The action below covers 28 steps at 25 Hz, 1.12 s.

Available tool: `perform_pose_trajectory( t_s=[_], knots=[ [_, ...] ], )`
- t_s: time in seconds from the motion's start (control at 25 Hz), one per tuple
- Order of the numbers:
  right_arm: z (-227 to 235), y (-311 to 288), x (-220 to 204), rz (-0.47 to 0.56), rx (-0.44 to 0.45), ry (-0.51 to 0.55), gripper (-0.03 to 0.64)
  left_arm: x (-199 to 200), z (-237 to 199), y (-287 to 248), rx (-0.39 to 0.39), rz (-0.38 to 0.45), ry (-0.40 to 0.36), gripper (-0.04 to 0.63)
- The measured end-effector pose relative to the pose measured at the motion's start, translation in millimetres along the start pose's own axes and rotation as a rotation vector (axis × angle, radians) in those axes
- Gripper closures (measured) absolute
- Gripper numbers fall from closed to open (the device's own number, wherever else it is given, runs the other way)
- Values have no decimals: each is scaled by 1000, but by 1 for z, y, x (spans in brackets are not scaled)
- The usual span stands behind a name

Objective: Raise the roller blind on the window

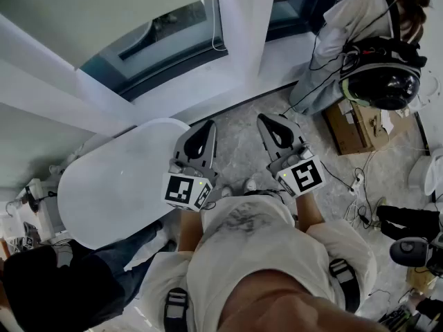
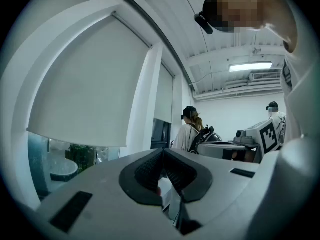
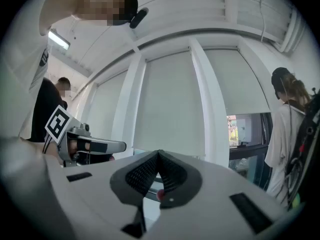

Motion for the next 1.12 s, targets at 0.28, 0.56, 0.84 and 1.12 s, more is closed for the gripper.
perform_pose_trajectory(
  t_s=[0.28,0.56,0.84,1.12],
  knots=[
    [6,10,-2,17,13,-17,555,1,15,-3,17,-2,-7,583],
    [17,19,-2,33,39,-2,555,4,33,-7,44,0,-20,584],
    [32,1,-5,30,61,5,555,2,24,-27,45,-3,-32,583],
    [59,-36,-12,32,40,17,555,-7,-8,-64,33,3,-19,584]
  ],
)
Point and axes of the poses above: the fingertips, and each gripper's own axes: y backward along the fingers, z to its right, x out of its top, the point moved 5 cm from there along y, backward along the fingers, and after that the axes turned 2 degrees about -x, right-handed, at the moved point
